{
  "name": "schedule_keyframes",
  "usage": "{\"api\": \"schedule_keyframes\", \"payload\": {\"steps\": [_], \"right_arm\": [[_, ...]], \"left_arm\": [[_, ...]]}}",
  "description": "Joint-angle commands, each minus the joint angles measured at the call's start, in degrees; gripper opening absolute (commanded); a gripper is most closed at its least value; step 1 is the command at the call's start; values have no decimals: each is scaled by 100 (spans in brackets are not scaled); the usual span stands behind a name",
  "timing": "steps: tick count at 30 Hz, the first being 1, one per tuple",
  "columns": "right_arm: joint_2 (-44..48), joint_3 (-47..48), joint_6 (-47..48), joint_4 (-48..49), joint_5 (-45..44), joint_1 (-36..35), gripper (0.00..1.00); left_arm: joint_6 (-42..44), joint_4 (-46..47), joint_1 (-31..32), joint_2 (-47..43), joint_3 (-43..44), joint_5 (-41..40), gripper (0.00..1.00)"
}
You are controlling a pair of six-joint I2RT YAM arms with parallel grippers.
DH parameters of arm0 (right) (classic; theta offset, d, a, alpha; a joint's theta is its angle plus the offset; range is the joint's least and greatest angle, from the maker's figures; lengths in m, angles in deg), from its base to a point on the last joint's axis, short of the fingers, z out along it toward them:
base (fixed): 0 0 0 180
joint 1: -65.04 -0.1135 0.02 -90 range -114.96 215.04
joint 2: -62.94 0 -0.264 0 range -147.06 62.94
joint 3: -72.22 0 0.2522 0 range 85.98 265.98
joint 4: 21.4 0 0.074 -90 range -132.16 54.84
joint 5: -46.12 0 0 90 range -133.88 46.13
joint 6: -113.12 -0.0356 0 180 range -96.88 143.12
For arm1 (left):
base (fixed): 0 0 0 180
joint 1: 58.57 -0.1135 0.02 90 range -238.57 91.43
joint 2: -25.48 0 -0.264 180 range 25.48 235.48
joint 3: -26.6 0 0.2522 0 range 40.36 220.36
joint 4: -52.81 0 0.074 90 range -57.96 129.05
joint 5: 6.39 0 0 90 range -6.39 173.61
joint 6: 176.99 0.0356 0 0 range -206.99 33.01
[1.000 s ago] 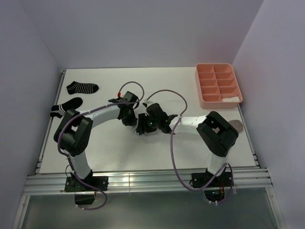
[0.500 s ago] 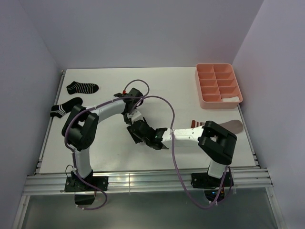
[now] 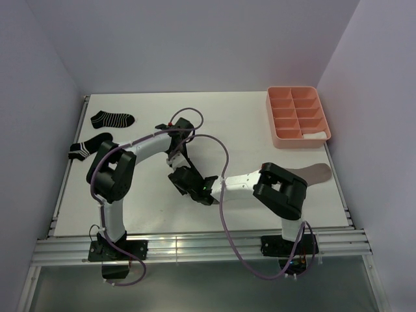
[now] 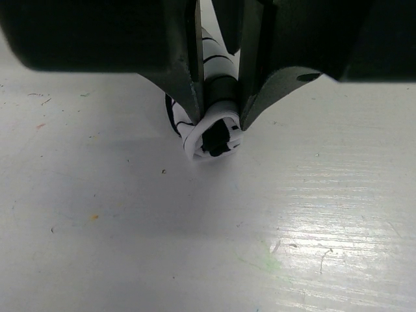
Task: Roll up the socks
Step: Pick up the sock at the center of the board.
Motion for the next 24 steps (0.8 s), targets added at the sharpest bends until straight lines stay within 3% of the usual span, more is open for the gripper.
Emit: {"api": "schedule_keyframes", "payload": {"steps": [1,9,19,22,23,24], "right_arm": [[-167,101,236,604,15,0,59],[-642,-31,262,1184,-195,9,58],[-1082,-31,174,1203,-196,228,54],[-1108,-136,78,1115,-48,334,42],[-1099,-172,25,1089,-12,351,27],[-1064,-207,-19,1036,6,360,18]], "left_arm": [[181,-404,157,379,-146,189,3],[225,-430,157,379,-181,225,3],[313,-395,157,467,-225,374,2],[322,-342,157,449,-234,409,3],[321,-333,157,441,-225,401,3],[313,-325,157,423,-216,401,4]]}}
